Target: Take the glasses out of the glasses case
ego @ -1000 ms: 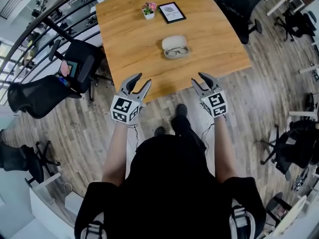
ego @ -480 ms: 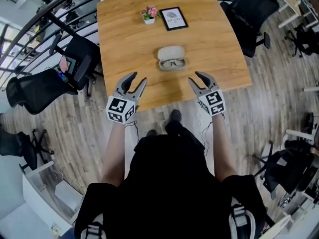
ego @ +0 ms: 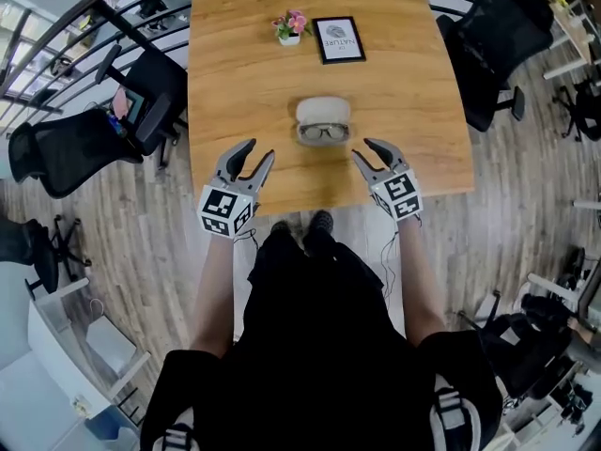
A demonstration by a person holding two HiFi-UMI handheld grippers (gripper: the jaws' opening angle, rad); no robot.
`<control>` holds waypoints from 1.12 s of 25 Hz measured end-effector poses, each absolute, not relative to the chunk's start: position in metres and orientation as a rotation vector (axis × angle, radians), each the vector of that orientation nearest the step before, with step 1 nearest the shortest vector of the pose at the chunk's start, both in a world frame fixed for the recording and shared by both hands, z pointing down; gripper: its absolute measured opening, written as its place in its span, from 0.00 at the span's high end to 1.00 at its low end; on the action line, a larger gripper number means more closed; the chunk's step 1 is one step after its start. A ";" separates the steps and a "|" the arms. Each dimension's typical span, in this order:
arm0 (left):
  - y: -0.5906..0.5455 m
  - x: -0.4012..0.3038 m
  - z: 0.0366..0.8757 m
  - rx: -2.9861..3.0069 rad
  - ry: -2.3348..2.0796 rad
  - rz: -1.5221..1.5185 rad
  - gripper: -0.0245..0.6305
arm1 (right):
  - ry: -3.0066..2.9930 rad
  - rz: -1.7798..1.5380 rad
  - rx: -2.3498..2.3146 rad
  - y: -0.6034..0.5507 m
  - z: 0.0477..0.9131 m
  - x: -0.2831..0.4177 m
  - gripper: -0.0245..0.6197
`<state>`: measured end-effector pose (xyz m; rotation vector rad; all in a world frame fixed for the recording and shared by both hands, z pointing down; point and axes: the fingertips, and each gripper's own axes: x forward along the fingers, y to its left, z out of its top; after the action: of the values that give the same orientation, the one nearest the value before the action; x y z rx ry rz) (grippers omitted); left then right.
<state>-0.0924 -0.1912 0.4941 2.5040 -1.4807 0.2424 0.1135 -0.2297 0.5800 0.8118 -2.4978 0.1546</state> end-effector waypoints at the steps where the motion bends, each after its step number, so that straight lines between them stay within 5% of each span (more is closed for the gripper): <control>1: -0.193 -0.093 0.496 2.496 -1.481 0.246 0.68 | -2.497 0.160 0.801 -0.232 0.582 0.111 0.71; 28: -0.265 -0.117 0.572 2.443 -1.292 0.302 0.68 | -2.361 0.185 0.628 -0.292 0.654 0.048 0.72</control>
<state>-0.1172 -0.2650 0.5721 2.4433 -1.2915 0.3021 0.0478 -0.2918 0.6544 0.6276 -2.3610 0.1853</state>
